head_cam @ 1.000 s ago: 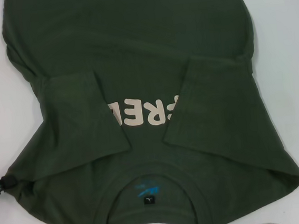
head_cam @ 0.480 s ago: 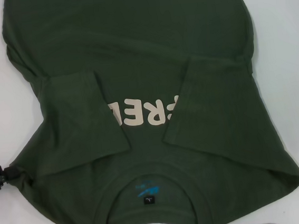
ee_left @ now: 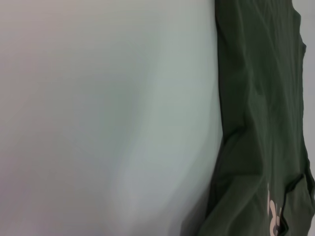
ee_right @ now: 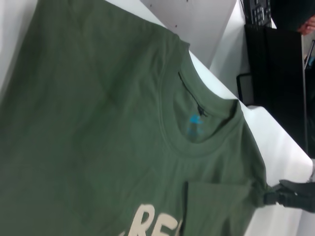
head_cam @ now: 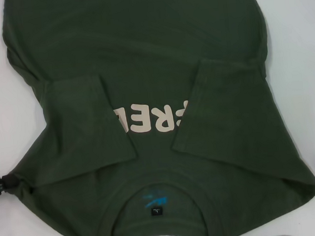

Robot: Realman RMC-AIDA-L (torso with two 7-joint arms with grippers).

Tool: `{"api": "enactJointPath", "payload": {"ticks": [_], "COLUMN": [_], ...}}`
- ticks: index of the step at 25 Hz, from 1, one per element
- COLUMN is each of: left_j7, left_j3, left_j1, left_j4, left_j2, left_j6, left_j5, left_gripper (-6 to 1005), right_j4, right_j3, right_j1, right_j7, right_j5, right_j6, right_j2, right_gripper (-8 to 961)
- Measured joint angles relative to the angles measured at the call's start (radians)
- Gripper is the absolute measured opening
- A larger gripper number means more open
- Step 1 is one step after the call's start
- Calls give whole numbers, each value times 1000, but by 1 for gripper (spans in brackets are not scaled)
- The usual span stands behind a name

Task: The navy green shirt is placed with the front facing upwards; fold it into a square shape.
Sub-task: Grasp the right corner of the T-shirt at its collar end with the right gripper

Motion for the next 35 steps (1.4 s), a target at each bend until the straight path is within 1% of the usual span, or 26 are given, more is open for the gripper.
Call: {"api": "enactJointPath", "payload": {"ticks": [4, 13, 19, 35], "left_j7": [0, -3, -3, -3], "left_j3": [4, 9, 9, 9], "left_j1": [0, -5, -8, -6], "left_j4": [0, 0, 0, 0], "left_j2": [1, 1, 1, 2], "left_j6": [-4, -12, -15, -15], "left_j5": [0, 0, 0, 11], "left_gripper": [26, 26, 26, 25], "right_j4": [2, 35, 39, 81], "right_j3": [2, 0, 1, -1], "right_j1": [1, 3, 15, 41], "right_j7": [12, 65, 84, 129], "right_j5": [-8, -39, -66, -70], "right_j6": [2, 45, 59, 79], "right_j2": [9, 12, 22, 28], "right_gripper": [817, 810, 806, 793]}}
